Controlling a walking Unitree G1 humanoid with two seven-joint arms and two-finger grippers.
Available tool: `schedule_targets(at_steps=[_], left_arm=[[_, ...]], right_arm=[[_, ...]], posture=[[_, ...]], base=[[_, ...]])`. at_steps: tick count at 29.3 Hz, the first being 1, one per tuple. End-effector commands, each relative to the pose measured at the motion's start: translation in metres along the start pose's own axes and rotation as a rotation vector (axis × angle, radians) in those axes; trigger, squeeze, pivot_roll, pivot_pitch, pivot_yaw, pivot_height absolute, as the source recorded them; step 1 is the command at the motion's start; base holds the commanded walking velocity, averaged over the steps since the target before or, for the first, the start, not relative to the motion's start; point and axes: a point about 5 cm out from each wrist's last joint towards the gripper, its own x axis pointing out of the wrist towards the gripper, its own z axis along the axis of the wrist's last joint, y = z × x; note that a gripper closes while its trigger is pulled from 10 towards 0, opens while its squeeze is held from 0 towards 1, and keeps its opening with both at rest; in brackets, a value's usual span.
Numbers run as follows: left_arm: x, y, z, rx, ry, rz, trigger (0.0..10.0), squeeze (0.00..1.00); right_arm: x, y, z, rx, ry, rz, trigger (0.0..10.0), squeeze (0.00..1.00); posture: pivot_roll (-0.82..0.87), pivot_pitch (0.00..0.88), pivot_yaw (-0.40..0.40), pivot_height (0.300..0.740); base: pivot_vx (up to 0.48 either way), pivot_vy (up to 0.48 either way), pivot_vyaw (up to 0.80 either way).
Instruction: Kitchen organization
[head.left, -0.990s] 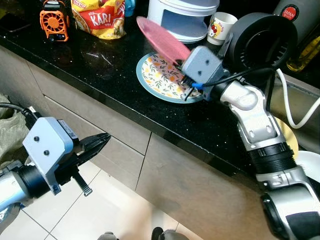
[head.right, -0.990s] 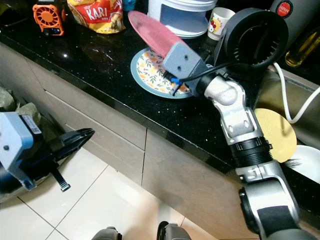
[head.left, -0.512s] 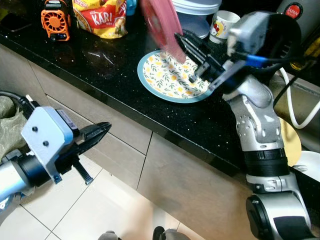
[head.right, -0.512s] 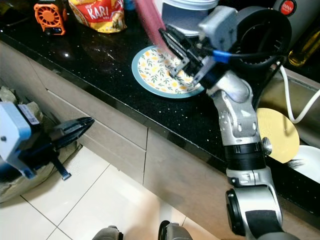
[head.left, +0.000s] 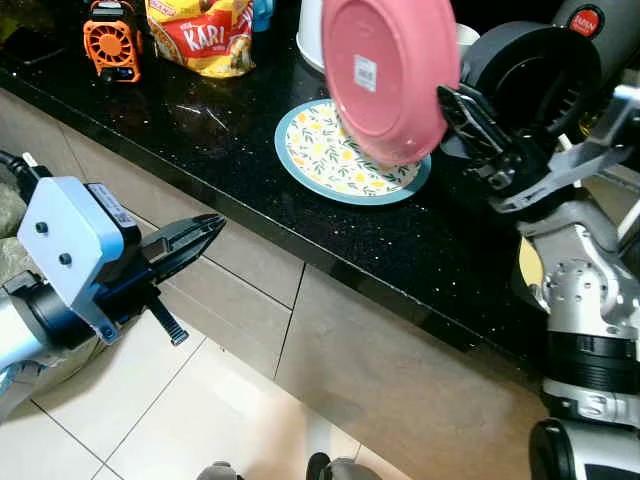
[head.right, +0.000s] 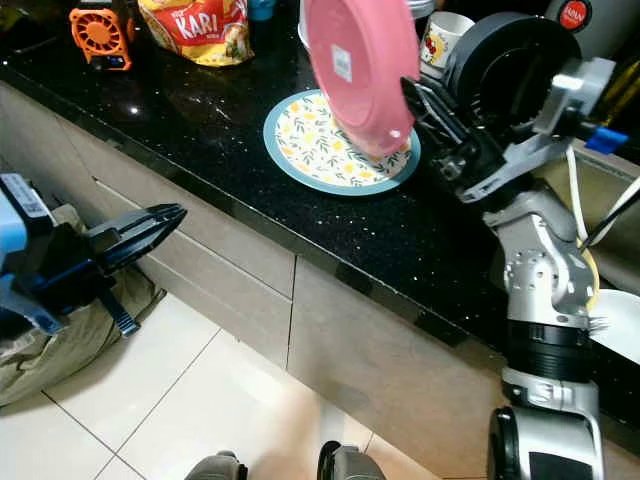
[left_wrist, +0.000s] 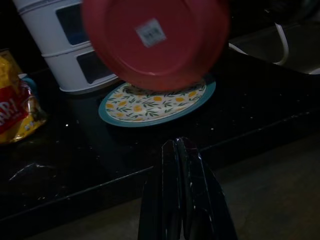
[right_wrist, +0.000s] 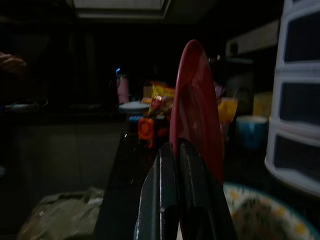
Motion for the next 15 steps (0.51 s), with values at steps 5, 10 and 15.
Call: schedule_targets(at_steps=[5,10,15], left_arm=[[0.001,0.002,-0.001,-0.026,-0.019,-0.006,10.0,0.0],[0.003,0.005,0.0,-0.027,-0.034,-0.012,10.0,0.0],[0.006,0.005,0.001,-0.033,-0.049,-0.023,10.0,0.0]], right_arm=[[-0.038,-0.004,0.015,0.076,-0.024,0.016,0.0,0.0],[-0.045,-0.004,0.017,0.152,-0.057,-0.013,0.0,0.0],[-0.05,0.004,0.016,0.226,-0.079,0.032,0.0,0.0]], posture=[[0.22,0.138,-0.091,0.74],[0.21,0.137,-0.087,0.74],[0.2,0.135,-0.08,0.74]], base=[[0.0,0.0,0.0],[0.0,0.0,-0.1],[0.0,0.0,-0.8]])
